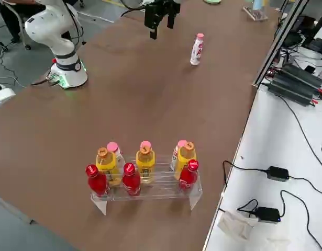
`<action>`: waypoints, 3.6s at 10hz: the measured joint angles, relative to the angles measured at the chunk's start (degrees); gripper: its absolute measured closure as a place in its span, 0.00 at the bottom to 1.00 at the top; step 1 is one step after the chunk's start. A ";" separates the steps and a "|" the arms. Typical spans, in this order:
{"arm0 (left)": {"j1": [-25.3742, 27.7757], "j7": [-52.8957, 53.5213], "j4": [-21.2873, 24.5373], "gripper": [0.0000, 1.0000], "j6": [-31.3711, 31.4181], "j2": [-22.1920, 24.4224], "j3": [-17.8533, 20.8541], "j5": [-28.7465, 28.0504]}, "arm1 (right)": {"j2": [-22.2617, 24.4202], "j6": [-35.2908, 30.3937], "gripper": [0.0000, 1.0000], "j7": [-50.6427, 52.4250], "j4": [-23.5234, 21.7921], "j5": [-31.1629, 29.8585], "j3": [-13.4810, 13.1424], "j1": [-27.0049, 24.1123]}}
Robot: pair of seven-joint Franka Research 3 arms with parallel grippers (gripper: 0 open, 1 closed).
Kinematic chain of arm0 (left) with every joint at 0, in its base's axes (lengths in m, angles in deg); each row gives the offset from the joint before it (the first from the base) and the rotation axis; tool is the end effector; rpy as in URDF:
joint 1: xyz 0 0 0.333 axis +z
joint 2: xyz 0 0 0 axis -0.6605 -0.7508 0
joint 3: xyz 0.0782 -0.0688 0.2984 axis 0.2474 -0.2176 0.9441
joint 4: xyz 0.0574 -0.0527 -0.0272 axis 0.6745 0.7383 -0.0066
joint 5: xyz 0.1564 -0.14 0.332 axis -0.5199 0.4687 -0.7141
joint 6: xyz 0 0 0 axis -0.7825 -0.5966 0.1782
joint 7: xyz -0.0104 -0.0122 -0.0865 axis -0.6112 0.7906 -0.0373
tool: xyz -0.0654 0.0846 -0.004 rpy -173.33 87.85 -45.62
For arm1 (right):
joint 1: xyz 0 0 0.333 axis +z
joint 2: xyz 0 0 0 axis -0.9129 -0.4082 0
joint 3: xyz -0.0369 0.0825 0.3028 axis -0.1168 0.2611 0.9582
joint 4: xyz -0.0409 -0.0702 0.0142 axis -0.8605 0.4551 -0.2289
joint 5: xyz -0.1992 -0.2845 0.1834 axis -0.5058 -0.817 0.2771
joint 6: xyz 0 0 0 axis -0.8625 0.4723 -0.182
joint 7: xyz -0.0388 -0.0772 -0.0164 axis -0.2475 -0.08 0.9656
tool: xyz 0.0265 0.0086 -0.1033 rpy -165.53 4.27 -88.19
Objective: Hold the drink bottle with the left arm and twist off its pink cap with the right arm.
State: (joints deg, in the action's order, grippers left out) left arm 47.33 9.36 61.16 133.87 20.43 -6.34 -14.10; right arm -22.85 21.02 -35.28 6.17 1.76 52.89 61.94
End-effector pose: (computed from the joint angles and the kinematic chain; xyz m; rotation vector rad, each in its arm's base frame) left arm 0.5473 -0.0154 0.6652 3.1384 -0.0092 0.1189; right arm 0.5752 -0.0445 0.6557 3.1084 -0.2899 0.0030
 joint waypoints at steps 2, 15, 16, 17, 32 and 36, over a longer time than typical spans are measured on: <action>-0.11 -0.05 0.00 0.00 0.05 0.00 -0.01 0.00 | 0.00 -0.53 0.00 0.00 0.00 0.00 -0.14 -0.10; -0.77 26.79 -0.03 0.00 7.56 -5.23 -0.60 24.59 | 0.00 -0.93 0.00 0.12 0.00 0.04 0.02 1.13; -0.87 35.23 -0.01 0.00 8.86 -5.34 -0.78 27.22 | 0.00 -0.93 0.00 0.12 -0.01 0.05 0.03 1.13; -0.85 42.93 0.06 0.00 10.12 -5.79 -0.82 29.37 | 0.00 -0.94 0.00 0.12 -0.01 0.05 0.03 1.13; -0.92 80.23 25.25 0.00 43.40 -4.64 -13.22 51.15 | -0.07 -1.01 0.00 0.14 -0.03 0.15 0.63 2.83; -1.05 92.88 25.95 0.01 50.43 -13.94 -16.97 58.97 | -0.30 -1.14 0.00 2.19 -0.13 0.15 0.26 2.73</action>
State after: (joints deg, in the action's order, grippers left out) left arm 46.28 102.24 87.11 184.30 6.49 -23.31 44.87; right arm -23.15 19.88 -33.09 6.03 1.91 53.14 64.68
